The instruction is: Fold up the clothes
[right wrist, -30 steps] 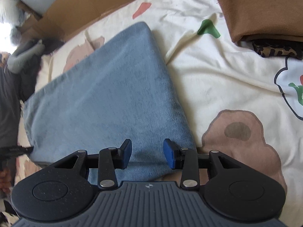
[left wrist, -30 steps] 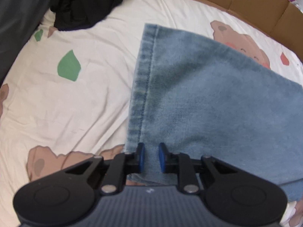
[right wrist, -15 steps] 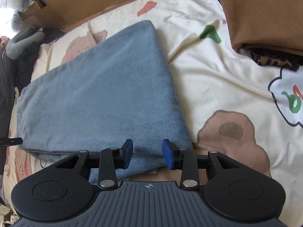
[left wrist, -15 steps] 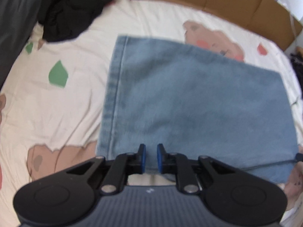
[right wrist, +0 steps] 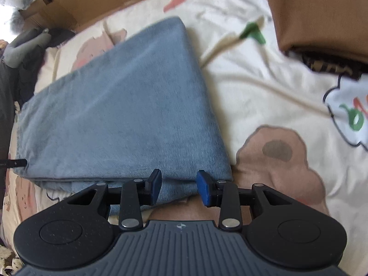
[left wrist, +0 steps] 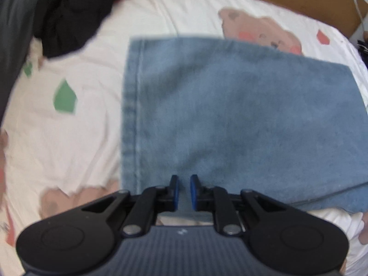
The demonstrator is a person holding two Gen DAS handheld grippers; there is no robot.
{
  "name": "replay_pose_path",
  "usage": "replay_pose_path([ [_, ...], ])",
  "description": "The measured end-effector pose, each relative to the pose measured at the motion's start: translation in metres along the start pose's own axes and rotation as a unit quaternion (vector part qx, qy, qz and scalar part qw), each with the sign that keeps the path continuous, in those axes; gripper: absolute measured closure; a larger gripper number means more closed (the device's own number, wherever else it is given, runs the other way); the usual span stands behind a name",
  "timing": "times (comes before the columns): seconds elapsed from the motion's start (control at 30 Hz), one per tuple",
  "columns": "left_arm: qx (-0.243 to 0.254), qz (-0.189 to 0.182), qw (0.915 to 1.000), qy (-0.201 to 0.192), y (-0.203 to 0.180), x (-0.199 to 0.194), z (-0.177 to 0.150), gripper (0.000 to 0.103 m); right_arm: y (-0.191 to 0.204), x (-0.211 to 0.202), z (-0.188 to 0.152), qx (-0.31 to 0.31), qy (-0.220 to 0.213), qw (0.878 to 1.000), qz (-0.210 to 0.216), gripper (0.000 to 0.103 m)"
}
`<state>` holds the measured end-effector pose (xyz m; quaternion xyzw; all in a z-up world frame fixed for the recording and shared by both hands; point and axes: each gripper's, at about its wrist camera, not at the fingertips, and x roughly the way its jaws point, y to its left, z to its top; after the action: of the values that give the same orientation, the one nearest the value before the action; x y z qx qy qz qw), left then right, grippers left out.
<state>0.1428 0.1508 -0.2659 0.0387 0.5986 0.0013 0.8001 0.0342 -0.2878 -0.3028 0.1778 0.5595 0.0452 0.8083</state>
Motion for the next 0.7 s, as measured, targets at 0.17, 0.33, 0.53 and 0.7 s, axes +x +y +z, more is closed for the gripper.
replay_pose_path([
  [0.17,-0.009,0.006,0.9994,-0.033,0.011,-0.014,0.017,0.089,0.000,-0.014,0.004,-0.001,-0.023,1.000,0.004,0.062],
  [0.33,0.000,-0.005,0.9987,-0.051,0.005,-0.009,0.033,0.089,0.002,-0.012,0.009,-0.014,-0.025,1.000,0.001,0.062],
  [0.53,0.002,0.016,0.9995,-0.027,-0.007,0.026,0.043,0.089,0.002,0.005,0.008,-0.023,-0.013,1.000,0.000,0.062],
  [0.7,-0.005,0.023,0.9994,-0.023,-0.008,0.042,0.041,0.090,0.006,0.017,0.005,-0.031,-0.004,0.999,-0.004,0.062],
])
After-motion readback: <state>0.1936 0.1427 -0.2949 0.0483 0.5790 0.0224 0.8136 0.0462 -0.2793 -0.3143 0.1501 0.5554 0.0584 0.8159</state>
